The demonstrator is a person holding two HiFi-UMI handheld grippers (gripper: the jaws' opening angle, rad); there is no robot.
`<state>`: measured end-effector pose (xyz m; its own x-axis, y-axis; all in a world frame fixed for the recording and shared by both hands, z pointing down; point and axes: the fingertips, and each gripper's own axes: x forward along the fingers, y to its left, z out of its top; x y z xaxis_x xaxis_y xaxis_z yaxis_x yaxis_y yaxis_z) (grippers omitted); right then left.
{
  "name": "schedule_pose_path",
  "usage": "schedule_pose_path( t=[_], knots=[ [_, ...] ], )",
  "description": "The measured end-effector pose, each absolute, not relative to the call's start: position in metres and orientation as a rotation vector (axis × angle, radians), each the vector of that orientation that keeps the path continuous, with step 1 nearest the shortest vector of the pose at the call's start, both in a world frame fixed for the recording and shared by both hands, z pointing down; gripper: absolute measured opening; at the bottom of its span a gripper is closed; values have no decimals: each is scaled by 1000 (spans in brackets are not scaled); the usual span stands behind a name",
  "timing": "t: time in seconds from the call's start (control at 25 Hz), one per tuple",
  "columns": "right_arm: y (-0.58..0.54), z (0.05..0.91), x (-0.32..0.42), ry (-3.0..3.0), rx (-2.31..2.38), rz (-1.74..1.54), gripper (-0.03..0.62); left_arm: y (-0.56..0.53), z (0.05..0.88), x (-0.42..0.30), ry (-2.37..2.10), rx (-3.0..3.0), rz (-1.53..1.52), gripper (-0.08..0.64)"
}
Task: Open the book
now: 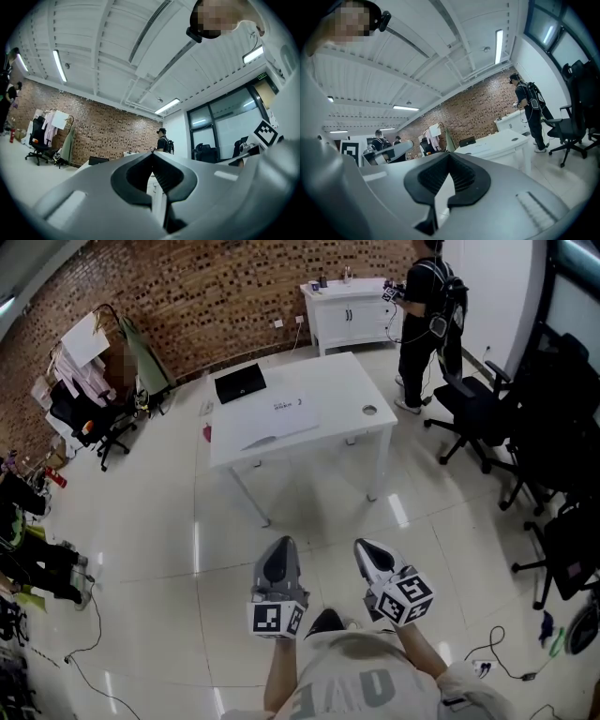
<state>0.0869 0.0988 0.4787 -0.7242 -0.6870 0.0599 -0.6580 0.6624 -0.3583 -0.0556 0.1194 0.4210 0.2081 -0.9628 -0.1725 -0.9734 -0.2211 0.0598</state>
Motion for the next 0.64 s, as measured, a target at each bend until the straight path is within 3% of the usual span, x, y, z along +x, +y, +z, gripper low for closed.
schedule_pose_path(
  t=[0.64],
  knots=[
    [105, 474, 103, 2758, -1158, -527, 3, 126, 411, -43, 1881, -2352, 258, 20]
  ],
)
